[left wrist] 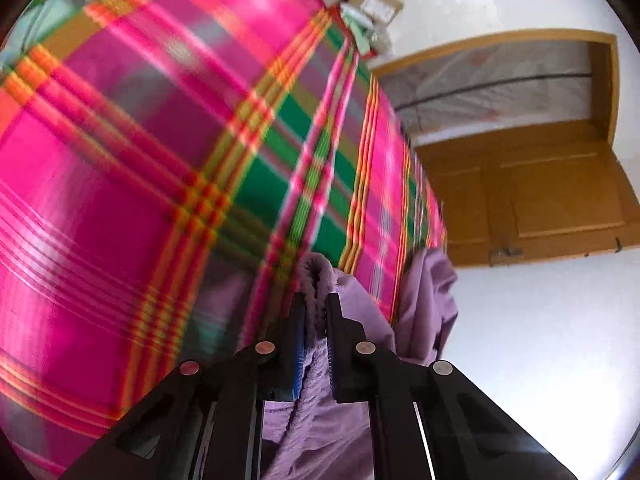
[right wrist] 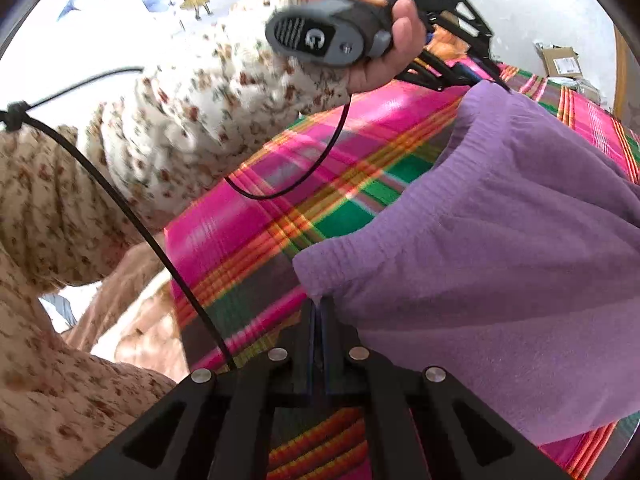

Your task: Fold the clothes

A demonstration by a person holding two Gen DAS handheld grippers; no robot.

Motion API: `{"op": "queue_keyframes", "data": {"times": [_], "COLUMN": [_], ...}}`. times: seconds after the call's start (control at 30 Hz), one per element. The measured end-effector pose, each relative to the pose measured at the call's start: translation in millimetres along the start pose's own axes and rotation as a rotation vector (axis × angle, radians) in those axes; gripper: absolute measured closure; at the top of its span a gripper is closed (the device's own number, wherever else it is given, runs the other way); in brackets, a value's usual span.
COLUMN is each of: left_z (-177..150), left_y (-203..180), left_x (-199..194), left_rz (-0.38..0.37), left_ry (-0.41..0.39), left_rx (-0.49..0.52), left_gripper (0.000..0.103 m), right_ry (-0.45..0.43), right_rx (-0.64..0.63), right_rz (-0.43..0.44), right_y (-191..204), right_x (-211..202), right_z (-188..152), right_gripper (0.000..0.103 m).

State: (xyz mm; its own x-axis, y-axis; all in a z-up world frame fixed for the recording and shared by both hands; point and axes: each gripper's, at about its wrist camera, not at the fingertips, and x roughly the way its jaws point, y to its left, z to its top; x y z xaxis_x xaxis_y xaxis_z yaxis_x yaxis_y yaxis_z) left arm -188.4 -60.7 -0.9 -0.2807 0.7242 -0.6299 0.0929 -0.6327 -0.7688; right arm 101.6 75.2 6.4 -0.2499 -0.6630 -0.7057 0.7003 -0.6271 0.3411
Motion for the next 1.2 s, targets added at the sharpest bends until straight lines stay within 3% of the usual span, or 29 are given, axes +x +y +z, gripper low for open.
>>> {"op": "queue_keyframes", "data": {"times": [0.2, 0.3, 0.47, 0.6, 0.67, 0.77, 0.87, 0.93, 1.1, 1.2], "left_z": [20, 24, 24, 25, 22, 13, -2, -13, -34, -40], "left_y": [28, 46, 57, 59, 56, 54, 51, 45, 37, 43], "left_x": [-43, -44, -31, -34, -47, -72, -90, -92, -58, -43], "left_rz": [0.04, 0.03, 0.042, 0.034, 0.062, 0.091, 0.028, -0.002, -0.056, 0.018], "left_ry": [-0.124, -0.104, -0.085, -0.07, -0.091, -0.142, -0.156, -0.126, 0.049, 0.074], "left_rx": [-0.015, -0.053, -0.083, -0.086, -0.053, -0.026, -0.025, 0.0, 0.001, -0.009], "left_gripper": [0.094, 0.094, 0.093, 0.093, 0.089, 0.088, 0.088, 0.088, 0.082, 0.082], "right_ry": [0.011, 0.05, -0.018, -0.041, -0.021, 0.012, 0.022, 0.024, 0.022, 0.018], "right_rx": [-0.05, -0.052, 0.05, 0.093, 0.087, 0.069, 0.049, 0.04, 0.053, 0.066], "right_rz": [0.084, 0.012, -0.056, -0.111, -0.138, -0.164, -0.169, -0.172, -0.177, -0.18], "right_y": [13, 4, -22, -34, -34, -31, -29, -29, -29, -28], "right_x": [1, 19, -13, -15, -5, 8, 21, 27, 28, 25], "right_z": [3, 8, 0, 11, 14, 14, 15, 16, 17, 16], "right_gripper": [0.103, 0.103, 0.101, 0.081, 0.07, 0.062, 0.054, 0.053, 0.053, 0.053]}}
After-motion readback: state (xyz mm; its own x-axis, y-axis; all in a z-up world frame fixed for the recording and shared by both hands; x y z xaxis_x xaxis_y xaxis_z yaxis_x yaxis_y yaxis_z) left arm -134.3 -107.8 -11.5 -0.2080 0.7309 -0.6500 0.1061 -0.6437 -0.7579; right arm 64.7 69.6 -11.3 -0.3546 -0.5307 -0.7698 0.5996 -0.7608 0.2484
